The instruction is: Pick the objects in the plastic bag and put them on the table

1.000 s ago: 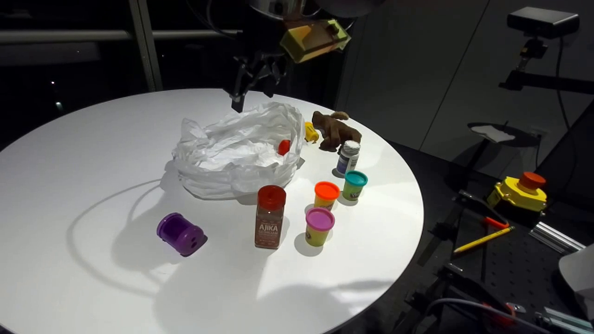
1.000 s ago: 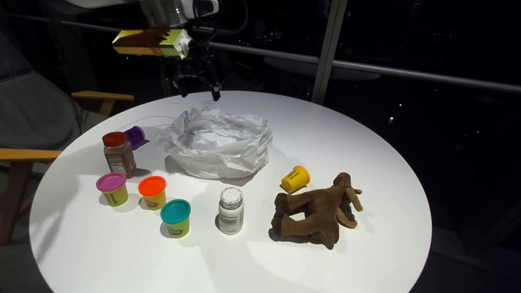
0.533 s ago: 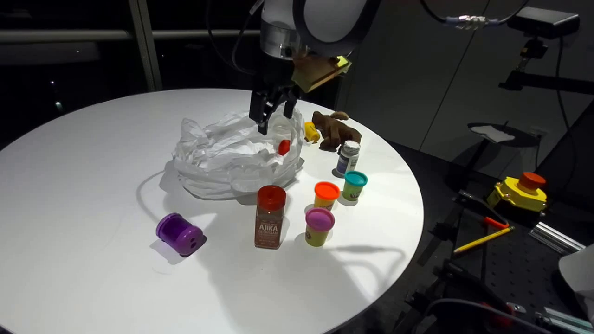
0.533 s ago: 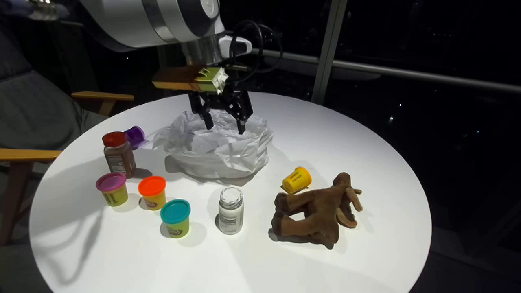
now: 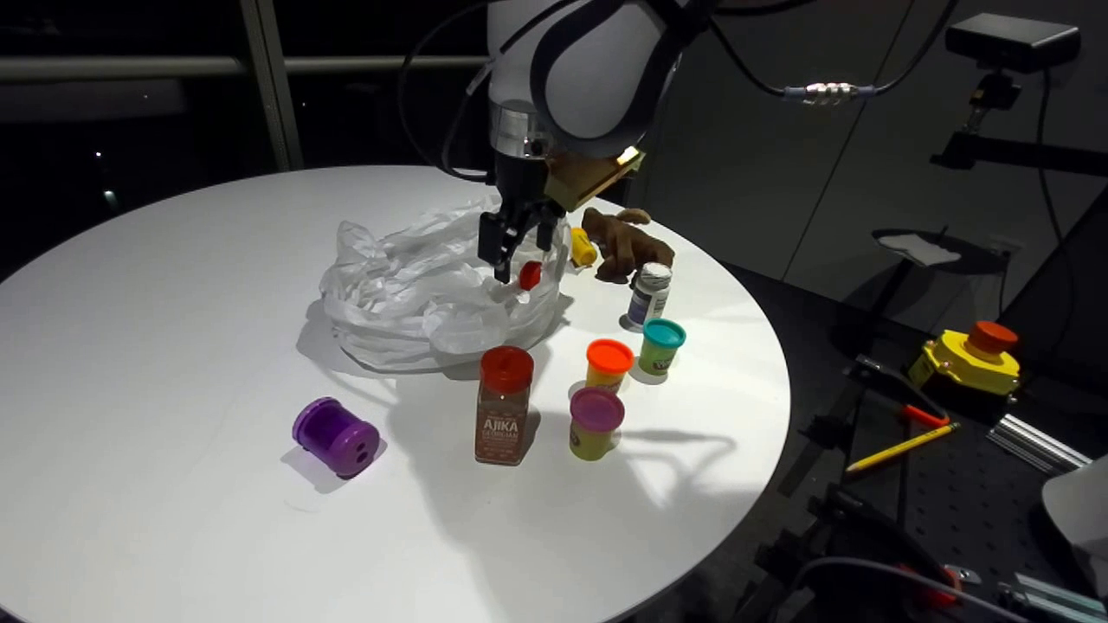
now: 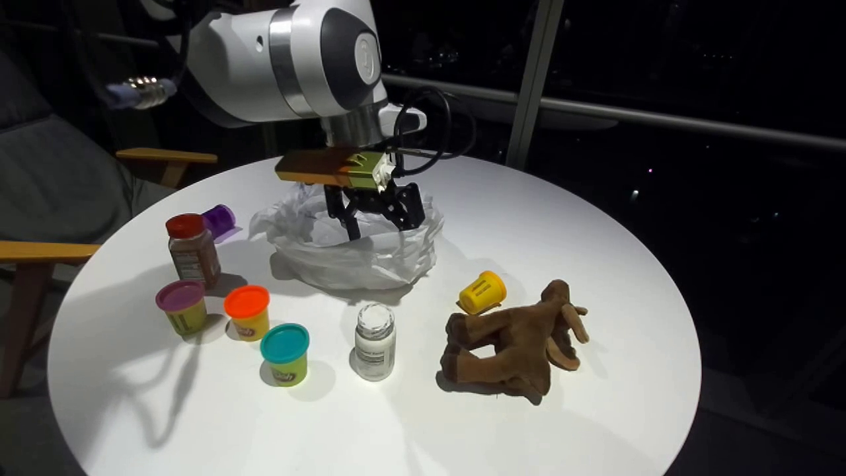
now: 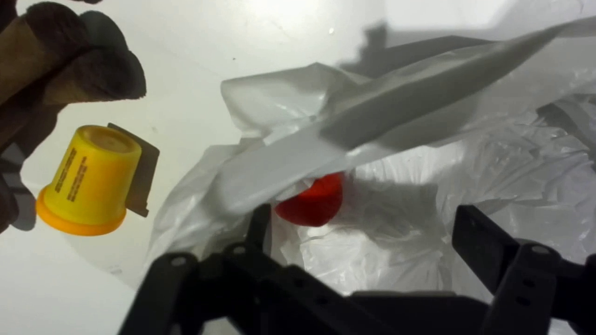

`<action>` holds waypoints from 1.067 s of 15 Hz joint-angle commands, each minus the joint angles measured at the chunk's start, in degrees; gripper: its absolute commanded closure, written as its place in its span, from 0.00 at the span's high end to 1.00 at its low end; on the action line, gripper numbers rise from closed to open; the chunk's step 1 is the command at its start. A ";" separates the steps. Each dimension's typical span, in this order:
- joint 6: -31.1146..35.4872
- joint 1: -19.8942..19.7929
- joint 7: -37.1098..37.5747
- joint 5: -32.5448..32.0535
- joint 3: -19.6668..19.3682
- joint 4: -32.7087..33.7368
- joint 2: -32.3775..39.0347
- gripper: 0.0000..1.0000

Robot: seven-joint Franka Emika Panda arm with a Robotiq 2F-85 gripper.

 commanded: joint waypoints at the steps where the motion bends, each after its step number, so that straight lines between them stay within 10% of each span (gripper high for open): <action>1: -0.75 0.04 -1.87 0.02 -0.29 2.58 1.73 1.00; 11: -1.12 0.41 -0.97 -0.03 -2.29 3.99 4.74 1.00; 12: -1.15 0.37 -0.93 0.03 -2.49 4.10 4.79 0.75; 16: -1.10 0.78 -0.60 -0.38 -3.26 3.65 4.10 0.51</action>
